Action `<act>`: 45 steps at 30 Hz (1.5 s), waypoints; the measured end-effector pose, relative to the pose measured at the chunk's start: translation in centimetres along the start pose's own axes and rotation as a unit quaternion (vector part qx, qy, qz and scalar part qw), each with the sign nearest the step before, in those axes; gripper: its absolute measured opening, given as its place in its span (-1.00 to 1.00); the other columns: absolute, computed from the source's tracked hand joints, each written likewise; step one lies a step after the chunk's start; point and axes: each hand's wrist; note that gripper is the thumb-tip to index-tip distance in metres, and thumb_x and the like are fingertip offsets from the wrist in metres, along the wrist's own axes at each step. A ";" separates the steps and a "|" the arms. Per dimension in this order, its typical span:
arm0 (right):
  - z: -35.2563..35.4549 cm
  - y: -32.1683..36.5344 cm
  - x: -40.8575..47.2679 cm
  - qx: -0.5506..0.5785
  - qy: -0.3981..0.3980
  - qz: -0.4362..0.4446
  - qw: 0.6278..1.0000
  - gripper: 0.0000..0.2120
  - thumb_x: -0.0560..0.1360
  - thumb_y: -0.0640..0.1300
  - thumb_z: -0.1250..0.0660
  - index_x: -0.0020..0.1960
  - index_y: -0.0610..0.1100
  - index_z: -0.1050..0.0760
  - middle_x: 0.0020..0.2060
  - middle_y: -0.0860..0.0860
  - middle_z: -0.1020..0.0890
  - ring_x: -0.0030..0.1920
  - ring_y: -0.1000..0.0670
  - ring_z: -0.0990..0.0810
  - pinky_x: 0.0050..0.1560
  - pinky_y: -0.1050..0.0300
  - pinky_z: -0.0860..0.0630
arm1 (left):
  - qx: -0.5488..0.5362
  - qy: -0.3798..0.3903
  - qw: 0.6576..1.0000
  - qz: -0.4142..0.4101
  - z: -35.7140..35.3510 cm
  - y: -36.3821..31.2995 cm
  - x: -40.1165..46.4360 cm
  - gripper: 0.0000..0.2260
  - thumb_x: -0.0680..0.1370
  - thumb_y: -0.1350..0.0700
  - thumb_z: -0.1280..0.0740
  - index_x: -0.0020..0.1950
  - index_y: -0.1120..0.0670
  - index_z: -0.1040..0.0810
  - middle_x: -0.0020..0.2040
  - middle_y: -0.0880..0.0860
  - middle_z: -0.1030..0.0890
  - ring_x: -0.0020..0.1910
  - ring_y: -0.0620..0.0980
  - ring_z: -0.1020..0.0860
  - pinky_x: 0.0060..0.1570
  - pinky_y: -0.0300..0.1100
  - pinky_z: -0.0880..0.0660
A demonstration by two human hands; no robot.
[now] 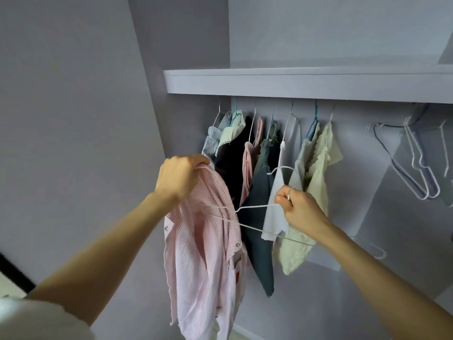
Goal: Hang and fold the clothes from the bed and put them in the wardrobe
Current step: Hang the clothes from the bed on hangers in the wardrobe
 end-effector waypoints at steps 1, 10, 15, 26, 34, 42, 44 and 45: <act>-0.4 0.4 0.0 -0.003 0.031 0.009 0.999 -0.81 0.53 -0.26 -0.14 -0.18 -0.02 -0.40 -0.26 -0.04 -0.58 -0.19 -0.15 -0.51 -0.10 -0.04 -0.50 | -0.002 -0.007 1.000 0.011 -0.2 0.0 0.0 -0.69 0.48 0.26 -0.26 0.08 -0.06 -0.63 0.00 0.01 -0.68 -0.04 0.21 -0.59 -0.04 -0.02 -0.50; -3.8 4.9 -1.7 0.006 0.097 0.010 0.995 -0.81 0.53 -0.29 -0.13 -0.18 -0.06 -0.40 -0.25 0.00 -0.51 -0.22 -0.07 -0.44 -0.23 0.12 -0.37 | -0.034 -0.026 0.998 0.053 -1.7 -1.3 -1.1 -0.71 0.48 0.28 -0.25 0.09 0.00 -0.62 -0.07 0.12 -0.68 -0.08 0.28 -0.58 -0.05 0.02 -0.50; -1.8 5.7 -1.0 -0.018 0.076 -0.001 0.997 -0.77 0.46 -0.34 -0.10 -0.22 -0.04 -0.34 -0.37 0.13 -0.37 -0.24 -0.05 -0.39 -0.26 0.19 -0.26 | 0.017 -0.018 0.998 0.062 -1.2 0.9 -1.6 -0.70 0.47 0.31 -0.25 0.08 0.02 -0.62 -0.08 0.15 -0.67 -0.12 0.32 -0.57 -0.11 0.02 -0.48; -7.8 5.1 -0.7 0.092 0.063 0.001 0.994 -0.79 0.49 -0.36 -0.11 -0.23 -0.17 -0.44 -0.24 -0.08 -0.57 -0.18 -0.12 -0.53 -0.18 0.01 -0.45 | -0.116 -0.049 0.990 0.069 -0.3 -2.0 -1.7 -0.67 0.41 0.34 -0.26 0.04 0.02 -0.64 -0.07 0.08 -0.69 -0.05 0.21 -0.60 0.01 -0.02 -0.50; -6.1 5.2 0.4 0.256 -0.130 0.013 0.958 -0.81 0.54 -0.34 -0.16 -0.18 -0.19 -0.46 -0.30 0.15 -0.50 -0.27 0.16 -0.47 -0.23 0.44 -0.33 | -0.039 0.109 0.993 -0.014 -0.8 -1.8 -5.4 -0.65 0.53 0.24 -0.21 0.27 -0.03 -0.50 0.19 -0.04 -0.52 0.14 0.02 -0.51 -0.01 -0.10 -0.45; -5.1 6.5 0.0 0.280 -0.173 0.084 0.941 -0.88 0.56 -0.30 -0.22 -0.11 -0.22 -0.52 -0.39 0.17 -0.46 -0.33 0.27 -0.48 -0.26 0.44 -0.33 | 0.112 0.041 0.987 -0.110 -2.4 -1.2 -4.6 -0.82 0.42 0.18 -0.41 0.01 0.06 -0.59 -0.13 0.02 -0.60 -0.10 0.11 -0.57 -0.02 0.01 -0.43; -4.5 6.7 0.4 0.280 -0.175 0.083 0.940 -0.90 0.56 -0.26 -0.22 -0.06 -0.17 -0.50 -0.40 0.16 -0.47 -0.37 0.21 -0.48 -0.25 0.35 -0.38 | 0.075 0.104 0.988 -0.089 -1.9 -1.3 -4.0 -0.78 0.52 0.25 -0.24 0.13 0.06 -0.51 -0.02 0.05 -0.57 -0.04 0.13 -0.56 -0.03 -0.05 -0.40; -4.3 6.8 0.7 0.278 -0.173 0.083 0.941 -0.92 0.57 -0.25 -0.23 -0.01 -0.18 -0.50 -0.37 0.12 -0.50 -0.35 0.18 -0.50 -0.20 0.27 -0.43 | 0.054 0.125 0.988 -0.071 -1.9 -1.1 -3.7 -0.77 0.55 0.25 -0.18 0.16 0.07 -0.48 0.03 0.06 -0.56 -0.01 0.15 -0.56 -0.05 -0.03 -0.42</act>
Point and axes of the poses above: each hand's wrist, its own x-axis towards the middle knuckle, its own z-axis out of the back of the hand, y = z × x
